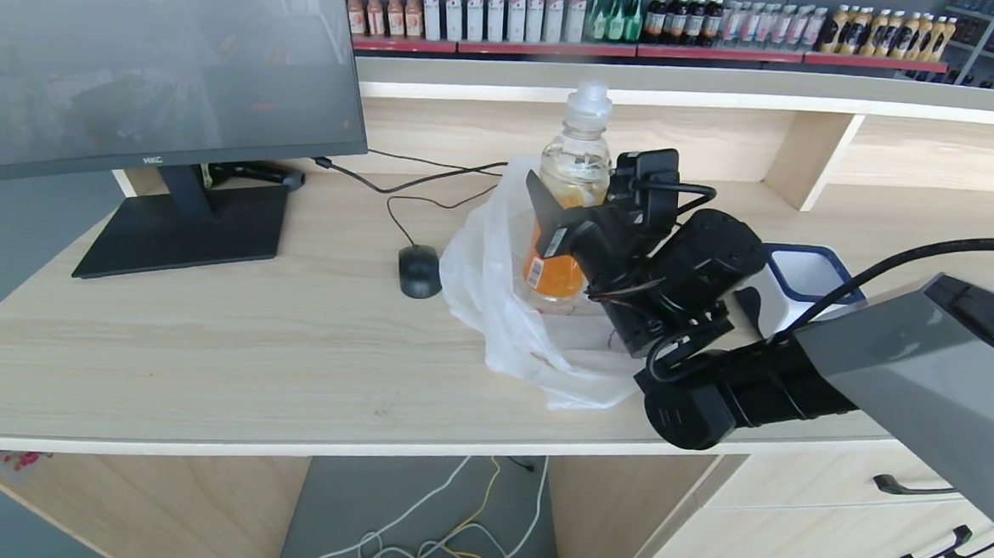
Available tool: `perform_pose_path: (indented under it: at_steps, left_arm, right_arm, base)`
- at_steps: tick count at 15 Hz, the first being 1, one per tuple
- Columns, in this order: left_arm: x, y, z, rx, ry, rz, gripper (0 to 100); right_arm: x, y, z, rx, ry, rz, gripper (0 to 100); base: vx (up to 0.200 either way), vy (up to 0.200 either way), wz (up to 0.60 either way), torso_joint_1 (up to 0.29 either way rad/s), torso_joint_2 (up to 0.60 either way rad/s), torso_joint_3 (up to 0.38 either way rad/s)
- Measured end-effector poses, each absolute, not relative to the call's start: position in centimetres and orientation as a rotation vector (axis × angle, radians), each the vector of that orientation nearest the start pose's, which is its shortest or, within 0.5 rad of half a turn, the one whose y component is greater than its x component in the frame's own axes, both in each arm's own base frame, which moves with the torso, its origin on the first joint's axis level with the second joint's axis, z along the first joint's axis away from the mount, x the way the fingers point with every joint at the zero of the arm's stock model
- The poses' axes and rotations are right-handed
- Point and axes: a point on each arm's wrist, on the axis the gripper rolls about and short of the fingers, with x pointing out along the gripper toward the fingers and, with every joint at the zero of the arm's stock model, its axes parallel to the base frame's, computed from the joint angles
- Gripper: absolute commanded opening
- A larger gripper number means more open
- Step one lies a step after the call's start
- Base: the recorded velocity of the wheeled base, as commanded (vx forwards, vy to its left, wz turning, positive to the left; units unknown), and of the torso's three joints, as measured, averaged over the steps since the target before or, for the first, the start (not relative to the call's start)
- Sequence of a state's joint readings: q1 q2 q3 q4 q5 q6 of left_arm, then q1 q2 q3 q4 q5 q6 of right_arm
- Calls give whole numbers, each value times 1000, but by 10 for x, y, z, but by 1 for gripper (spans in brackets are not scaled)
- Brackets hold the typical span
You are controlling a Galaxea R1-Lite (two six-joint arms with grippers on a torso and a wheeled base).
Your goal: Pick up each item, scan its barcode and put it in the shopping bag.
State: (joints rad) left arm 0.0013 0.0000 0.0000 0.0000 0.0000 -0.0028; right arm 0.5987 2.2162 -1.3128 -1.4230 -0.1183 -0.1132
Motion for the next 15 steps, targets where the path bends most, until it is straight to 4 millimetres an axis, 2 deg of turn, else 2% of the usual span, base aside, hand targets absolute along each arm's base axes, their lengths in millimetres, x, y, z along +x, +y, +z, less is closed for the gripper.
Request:
perform_pose_path:
  at_steps: [4,14,15]
  left_arm:
    - [-23,0,75,-3,1,1,100]
    - [-23,0,75,-3,0,1,100]
    - [-23,0,75,-3,0,1,100]
  right_arm:
    - [366,247,190,69,-499,441,0]
    - [367,248,185,78,-482,444,0]
    - [367,248,184,78,-480,444,100]
  base:
    - [0,0,0,0,0,0]
    - [0,0,0,0,0,0]
    - [0,0,0,0,0,0]
